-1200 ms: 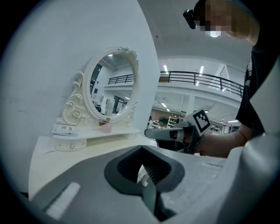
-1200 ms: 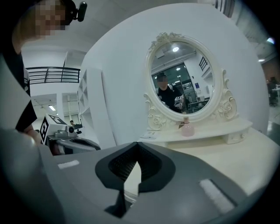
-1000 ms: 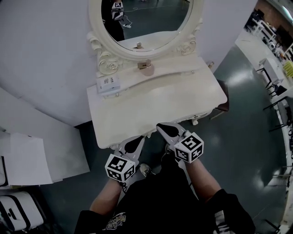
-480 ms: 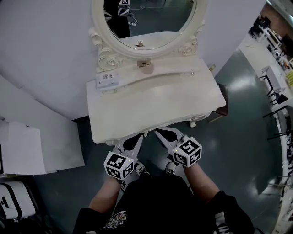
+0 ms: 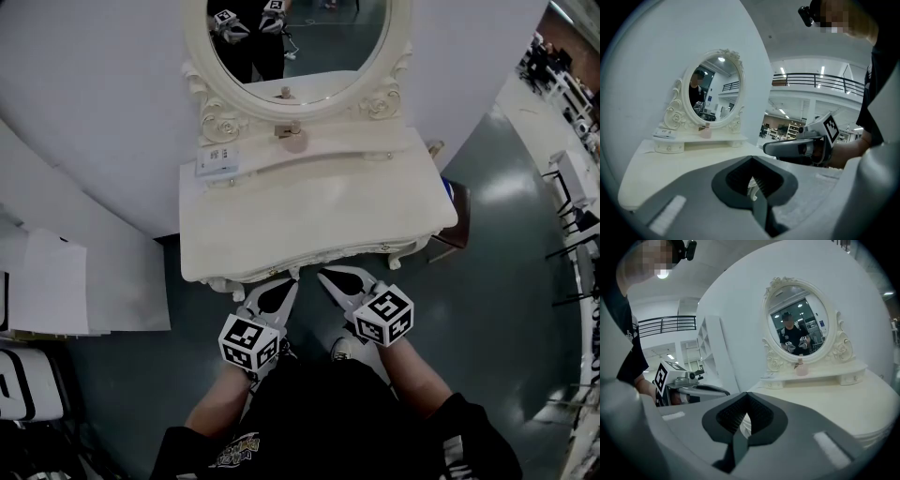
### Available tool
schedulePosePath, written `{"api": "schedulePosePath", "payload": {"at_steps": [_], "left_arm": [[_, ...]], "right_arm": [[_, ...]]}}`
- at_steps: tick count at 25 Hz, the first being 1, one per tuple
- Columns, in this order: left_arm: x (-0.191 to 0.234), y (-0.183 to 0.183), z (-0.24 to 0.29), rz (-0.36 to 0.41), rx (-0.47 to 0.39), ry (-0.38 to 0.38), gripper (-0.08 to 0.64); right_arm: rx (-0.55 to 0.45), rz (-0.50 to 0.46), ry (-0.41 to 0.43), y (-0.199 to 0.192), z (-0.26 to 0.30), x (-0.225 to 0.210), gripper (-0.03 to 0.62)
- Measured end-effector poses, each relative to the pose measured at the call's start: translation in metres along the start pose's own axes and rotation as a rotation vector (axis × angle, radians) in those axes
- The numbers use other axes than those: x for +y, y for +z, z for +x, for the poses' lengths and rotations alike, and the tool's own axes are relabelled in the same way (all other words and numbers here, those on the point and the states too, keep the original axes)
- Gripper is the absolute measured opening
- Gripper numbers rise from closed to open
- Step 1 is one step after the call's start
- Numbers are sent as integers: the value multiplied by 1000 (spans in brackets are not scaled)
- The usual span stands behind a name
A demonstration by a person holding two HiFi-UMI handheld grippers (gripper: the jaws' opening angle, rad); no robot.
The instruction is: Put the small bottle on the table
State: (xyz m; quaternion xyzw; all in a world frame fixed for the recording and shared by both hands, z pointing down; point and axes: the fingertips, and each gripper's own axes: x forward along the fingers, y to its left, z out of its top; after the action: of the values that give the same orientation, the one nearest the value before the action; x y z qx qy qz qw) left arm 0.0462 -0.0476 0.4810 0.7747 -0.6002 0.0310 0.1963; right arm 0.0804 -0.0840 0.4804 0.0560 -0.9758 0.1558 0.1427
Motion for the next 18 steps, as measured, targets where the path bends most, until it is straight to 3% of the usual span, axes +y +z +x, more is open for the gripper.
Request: {"api": "schedulePosePath", "payload": {"at_steps": [18], "left_arm": [[-60, -24, -6, -35, -35, 150, 0]], "right_arm": [[21, -44, 144, -22, -52, 7, 26]]}}
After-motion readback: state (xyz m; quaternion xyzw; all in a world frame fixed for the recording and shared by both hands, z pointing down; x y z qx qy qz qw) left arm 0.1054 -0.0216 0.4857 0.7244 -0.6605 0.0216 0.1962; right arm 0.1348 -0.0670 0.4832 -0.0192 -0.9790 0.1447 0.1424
